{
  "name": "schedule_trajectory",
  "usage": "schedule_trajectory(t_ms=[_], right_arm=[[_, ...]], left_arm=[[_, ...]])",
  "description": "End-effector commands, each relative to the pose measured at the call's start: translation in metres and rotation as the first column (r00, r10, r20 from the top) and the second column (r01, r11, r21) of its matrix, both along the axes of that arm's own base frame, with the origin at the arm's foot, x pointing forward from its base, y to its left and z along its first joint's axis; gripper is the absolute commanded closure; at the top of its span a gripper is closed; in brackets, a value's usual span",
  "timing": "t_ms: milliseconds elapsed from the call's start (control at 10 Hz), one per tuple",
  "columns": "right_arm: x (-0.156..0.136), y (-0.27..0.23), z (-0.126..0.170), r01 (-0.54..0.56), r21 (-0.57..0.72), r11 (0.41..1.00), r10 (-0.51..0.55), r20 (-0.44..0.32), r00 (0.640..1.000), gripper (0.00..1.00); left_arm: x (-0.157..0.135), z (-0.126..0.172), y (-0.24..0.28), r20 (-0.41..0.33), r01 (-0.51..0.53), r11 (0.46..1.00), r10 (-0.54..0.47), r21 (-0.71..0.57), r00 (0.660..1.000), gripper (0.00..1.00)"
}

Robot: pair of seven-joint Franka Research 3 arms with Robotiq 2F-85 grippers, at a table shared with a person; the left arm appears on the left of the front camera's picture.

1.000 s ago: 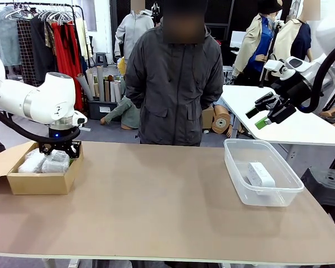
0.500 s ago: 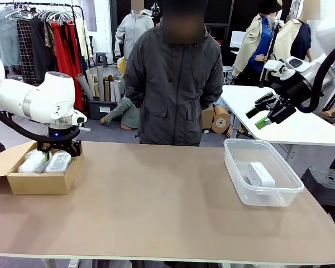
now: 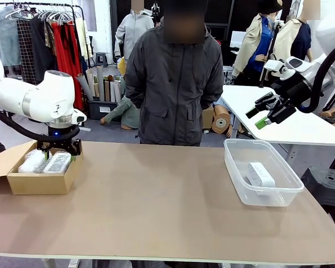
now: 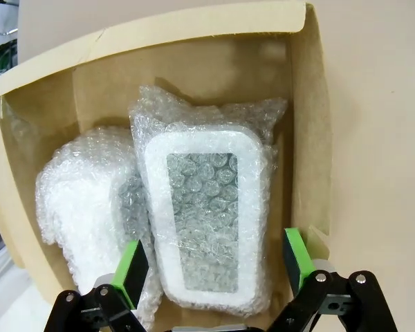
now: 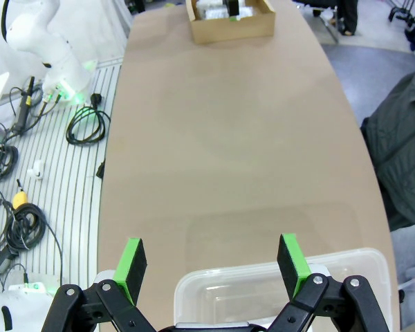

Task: Separate and place wrapped and unwrapped clocks.
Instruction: If the picked Digital clock is wrapped, place it in the Package Box ; if not, place it in the Organizing box.

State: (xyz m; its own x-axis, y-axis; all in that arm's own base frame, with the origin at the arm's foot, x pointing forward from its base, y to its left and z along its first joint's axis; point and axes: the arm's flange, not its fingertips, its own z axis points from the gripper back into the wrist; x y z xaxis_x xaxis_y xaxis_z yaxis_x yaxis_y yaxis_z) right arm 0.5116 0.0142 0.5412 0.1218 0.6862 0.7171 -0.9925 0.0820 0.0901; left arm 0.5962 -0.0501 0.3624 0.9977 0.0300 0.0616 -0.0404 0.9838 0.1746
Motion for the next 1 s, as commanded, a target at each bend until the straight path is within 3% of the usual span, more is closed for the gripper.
schedule_trajectory(t_ms=[0, 900], right_arm=[[-0.0004, 0.0011, 0.0025, 0.011, 0.001, 1.0, -0.011, -0.008, 1.0, 0.0], [-0.0004, 0.0011, 0.0025, 0.011, 0.001, 1.0, -0.011, -0.008, 1.0, 0.0]], left_arm=[[-0.0056, 0.0046, 0.0002, 0.012, -0.011, 1.0, 0.011, 0.013, 1.0, 0.0], [-0.0001, 0.0013, -0.0002, 0.002, 0.0, 1.0, 0.0, 0.0, 1.0, 0.0]])
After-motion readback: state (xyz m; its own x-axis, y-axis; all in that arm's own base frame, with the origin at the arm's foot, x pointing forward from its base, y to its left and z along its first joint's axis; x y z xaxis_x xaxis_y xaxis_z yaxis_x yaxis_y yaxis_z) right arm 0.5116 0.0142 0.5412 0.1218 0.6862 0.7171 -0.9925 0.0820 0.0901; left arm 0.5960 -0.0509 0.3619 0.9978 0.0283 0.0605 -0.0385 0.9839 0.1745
